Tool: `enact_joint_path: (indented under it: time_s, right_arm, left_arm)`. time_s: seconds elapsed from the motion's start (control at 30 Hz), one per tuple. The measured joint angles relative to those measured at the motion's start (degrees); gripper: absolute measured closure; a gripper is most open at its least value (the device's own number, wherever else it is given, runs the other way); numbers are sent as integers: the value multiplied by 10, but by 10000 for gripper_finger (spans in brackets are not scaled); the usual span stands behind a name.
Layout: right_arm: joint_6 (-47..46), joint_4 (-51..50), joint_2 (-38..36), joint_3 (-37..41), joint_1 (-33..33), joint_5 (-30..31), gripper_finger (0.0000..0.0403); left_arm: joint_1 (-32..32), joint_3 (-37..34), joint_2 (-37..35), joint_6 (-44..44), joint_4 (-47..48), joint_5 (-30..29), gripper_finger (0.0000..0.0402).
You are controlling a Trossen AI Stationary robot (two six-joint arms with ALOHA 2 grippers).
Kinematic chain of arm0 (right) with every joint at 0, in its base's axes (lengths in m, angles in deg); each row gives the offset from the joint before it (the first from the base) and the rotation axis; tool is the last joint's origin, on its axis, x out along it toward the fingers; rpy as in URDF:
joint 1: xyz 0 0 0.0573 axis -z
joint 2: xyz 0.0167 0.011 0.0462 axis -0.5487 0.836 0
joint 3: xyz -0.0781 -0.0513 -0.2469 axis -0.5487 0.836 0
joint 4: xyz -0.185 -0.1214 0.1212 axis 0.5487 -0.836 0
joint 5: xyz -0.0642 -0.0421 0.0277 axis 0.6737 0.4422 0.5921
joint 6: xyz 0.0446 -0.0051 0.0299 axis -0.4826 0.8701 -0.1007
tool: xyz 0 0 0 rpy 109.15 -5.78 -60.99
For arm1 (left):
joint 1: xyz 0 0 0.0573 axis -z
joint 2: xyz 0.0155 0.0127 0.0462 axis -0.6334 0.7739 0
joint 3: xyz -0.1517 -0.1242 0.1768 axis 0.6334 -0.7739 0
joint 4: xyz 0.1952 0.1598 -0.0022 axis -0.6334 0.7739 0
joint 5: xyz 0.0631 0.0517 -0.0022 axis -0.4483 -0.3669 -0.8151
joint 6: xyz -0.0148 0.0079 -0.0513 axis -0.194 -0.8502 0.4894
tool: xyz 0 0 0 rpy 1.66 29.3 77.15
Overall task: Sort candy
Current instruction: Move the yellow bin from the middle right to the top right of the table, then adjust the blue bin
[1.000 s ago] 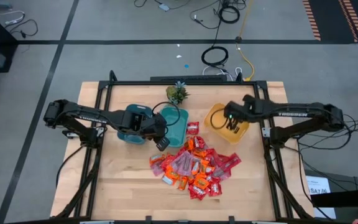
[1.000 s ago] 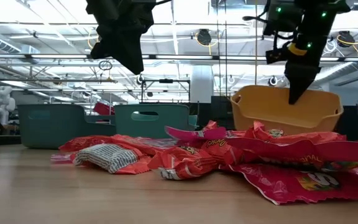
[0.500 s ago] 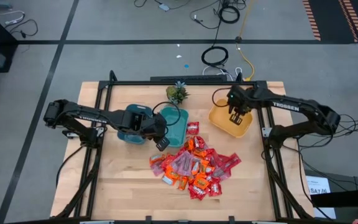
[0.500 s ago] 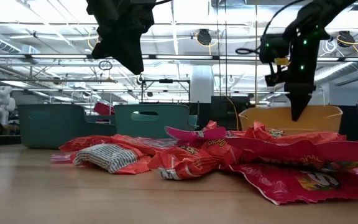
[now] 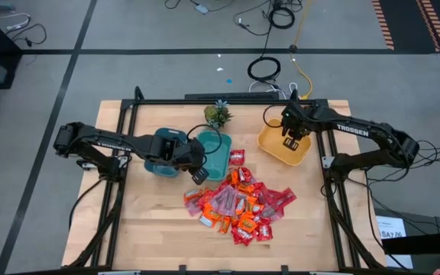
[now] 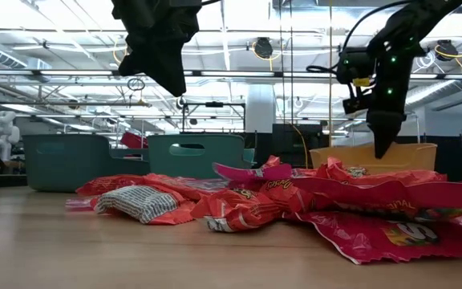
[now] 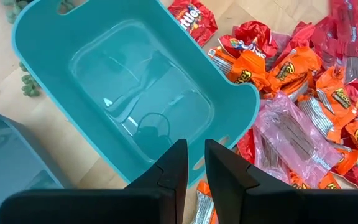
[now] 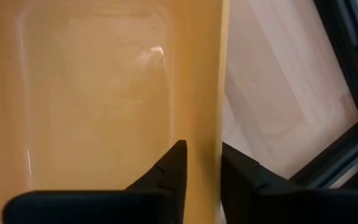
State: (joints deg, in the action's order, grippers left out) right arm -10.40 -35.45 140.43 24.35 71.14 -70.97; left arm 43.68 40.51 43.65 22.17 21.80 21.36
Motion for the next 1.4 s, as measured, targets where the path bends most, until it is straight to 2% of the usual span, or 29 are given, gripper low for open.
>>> enact_joint_path:
  time_s: [0.33,0.4,0.6,0.73,1.0,1.23,1.33,1.4]
  right_arm:
    - [7,-31,-40,-16,0,2,271]
    - [0,-52,-55,-22,0,2,266]
    - [-61,-138,-119,-35,0,0,266]
    - [-92,-224,-183,-37,-1,-5,267]
    - [-183,-225,-364,-37,-1,-109,267]
    - [-218,-226,-492,-37,-2,-123,267]
    - [-220,-226,-519,-37,-2,-127,267]
    - [-220,-221,-527,-36,-2,-151,267]
  left_arm:
    - [-3,0,0,-15,0,-1,336]
    - [-3,0,0,-55,1,-2,336]
    - [-5,0,0,-250,14,-6,336]
    - [-13,0,0,-258,23,-10,336]
    - [-21,-4,-10,-273,19,-18,336]
    - [-21,-73,-101,-271,-50,-28,336]
    - [-21,-103,-134,-268,-56,-25,336]
    - [-20,-112,-141,-266,-49,-8,336]
